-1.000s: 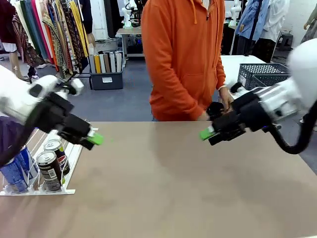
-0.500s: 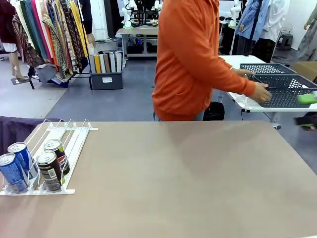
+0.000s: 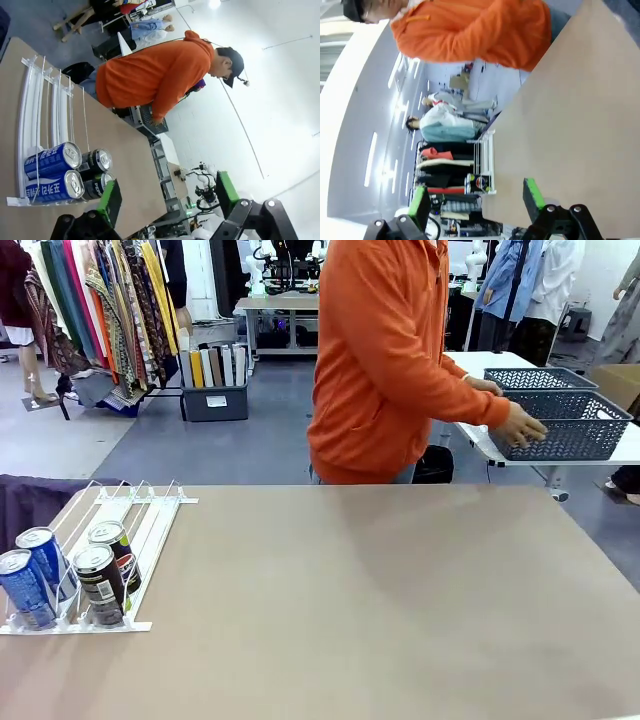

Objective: Retrieve and store the cans from the dispenser.
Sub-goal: Pick up one can from the Automatic Can Dispenser and place it in the middle of the table.

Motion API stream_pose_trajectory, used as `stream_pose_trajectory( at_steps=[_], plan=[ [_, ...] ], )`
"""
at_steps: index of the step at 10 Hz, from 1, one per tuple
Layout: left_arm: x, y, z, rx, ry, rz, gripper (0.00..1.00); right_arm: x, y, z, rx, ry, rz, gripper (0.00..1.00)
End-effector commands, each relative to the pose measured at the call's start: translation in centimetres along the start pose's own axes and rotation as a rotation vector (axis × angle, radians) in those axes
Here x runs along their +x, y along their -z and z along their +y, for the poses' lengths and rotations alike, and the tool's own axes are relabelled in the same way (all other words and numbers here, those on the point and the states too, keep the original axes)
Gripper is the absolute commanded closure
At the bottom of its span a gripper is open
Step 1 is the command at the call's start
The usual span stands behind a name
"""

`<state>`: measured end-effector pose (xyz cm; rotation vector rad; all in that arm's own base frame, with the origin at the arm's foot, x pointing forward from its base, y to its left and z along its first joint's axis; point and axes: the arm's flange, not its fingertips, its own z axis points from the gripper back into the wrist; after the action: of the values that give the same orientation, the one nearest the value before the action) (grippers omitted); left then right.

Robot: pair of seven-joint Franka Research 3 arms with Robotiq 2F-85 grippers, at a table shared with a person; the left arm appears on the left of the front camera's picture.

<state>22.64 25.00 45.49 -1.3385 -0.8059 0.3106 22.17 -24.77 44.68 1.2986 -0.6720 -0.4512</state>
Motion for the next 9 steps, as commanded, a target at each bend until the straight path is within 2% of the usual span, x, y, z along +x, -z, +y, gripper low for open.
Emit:
stream_pose_trajectory(
  at_steps=[1,6,9],
  plan=[
    [-0.2,0.4,-0.7,0.0,0.013,0.032,0.0,-0.4,0.5,0.5,0.003,0.003,0.046,0.0],
    [-0.2,0.8,-0.6,0.013,0.001,0.038,0.0,-0.4,0.5,0.5,0.003,0.003,0.046,0.0],
    [-0.2,10.5,-9.0,0.39,0.287,0.48,0.0,-0.4,0.5,0.5,0.003,0.003,0.046,0.0]
  ],
)
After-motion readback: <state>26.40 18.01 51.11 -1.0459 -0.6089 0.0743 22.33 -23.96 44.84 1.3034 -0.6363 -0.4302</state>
